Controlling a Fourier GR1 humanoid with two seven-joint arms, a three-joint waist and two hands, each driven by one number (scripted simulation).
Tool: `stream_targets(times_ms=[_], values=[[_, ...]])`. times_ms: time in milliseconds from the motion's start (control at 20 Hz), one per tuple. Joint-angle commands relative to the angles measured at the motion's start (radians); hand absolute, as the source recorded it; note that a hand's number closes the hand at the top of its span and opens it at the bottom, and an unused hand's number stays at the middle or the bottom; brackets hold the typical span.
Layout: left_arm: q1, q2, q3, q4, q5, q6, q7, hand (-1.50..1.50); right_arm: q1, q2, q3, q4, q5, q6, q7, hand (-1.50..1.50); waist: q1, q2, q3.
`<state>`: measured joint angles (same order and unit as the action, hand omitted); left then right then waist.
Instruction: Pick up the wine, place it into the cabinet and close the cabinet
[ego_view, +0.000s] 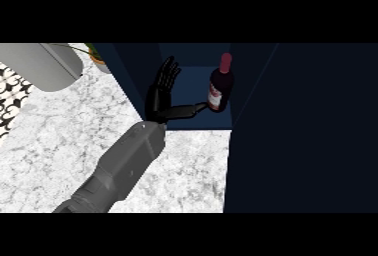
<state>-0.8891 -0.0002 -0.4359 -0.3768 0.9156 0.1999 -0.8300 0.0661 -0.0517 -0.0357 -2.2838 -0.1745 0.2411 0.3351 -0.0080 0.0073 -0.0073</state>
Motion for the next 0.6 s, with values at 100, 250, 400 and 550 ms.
stream_targets(times_ms=[100,250,400,550], values=[[0.175,0.05,-0.066,-0.282,-0.067,0.075,0.036,-1.5,-0.009,0.012,0.04,-0.013,0.05,-0.02,0.023,-1.5,0.037,-0.02,0.008],[0.244,0.138,-0.126,-0.471,-0.087,0.065,0.156,-1.5,-0.018,0.002,-0.014,-0.012,-0.004,-0.028,0.042,-1.5,0.05,-0.024,0.008],[0.352,0.195,-0.181,-0.689,-0.11,0.09,0.227,-1.5,0.005,0.026,0.038,-0.043,0.047,-0.044,0.047,-1.5,0.044,-0.022,0.008],[0.487,0.273,-0.221,-0.905,-0.133,0.14,0.279,-1.5,-0.008,0.003,0.002,-0.036,0.01,-0.027,0.045,-1.5,0.04,-0.019,0.008]])
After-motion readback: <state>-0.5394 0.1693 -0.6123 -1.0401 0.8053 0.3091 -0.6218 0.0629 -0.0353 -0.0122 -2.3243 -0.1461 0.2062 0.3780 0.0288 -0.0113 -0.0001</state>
